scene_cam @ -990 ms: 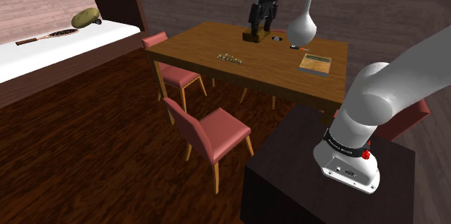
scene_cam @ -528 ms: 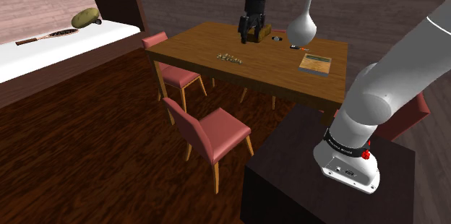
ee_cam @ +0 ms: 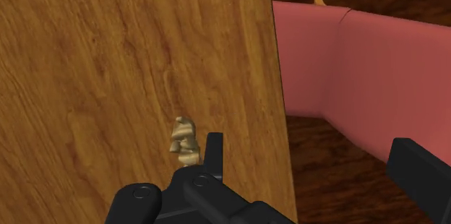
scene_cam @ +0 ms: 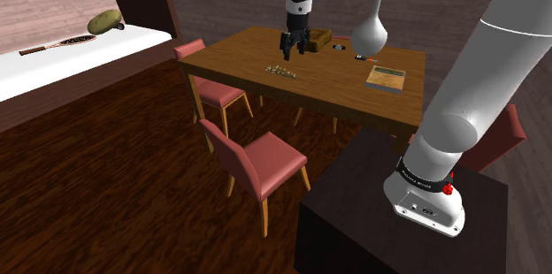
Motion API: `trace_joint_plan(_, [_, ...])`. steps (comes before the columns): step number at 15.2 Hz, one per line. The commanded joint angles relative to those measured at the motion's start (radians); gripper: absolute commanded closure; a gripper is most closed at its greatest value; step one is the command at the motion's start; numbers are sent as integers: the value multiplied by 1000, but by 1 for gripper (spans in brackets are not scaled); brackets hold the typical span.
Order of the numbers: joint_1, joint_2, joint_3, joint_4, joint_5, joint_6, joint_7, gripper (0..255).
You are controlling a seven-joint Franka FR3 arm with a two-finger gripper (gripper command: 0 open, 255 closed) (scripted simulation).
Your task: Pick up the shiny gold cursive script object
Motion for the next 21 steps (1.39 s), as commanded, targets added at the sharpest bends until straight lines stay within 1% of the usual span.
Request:
trace_joint_plan(1, [-9, 80, -10, 55, 3, 23, -14, 0])
trace_joint_plan(6, [-29, 266, -24, 201, 13, 58, -34, 0])
trace_joint_plan(11, [-54, 447, -32, 372, 25, 64, -48, 0])
trace_joint_plan(18, [-57, 487, -28, 334, 33, 142, -53, 0])
trace_joint_plan(20, [-57, 491, -27, 332, 34, 148, -53, 0])
trace_joint_plan(21, [-58, 490, -27, 330, 34, 149, -54, 255])
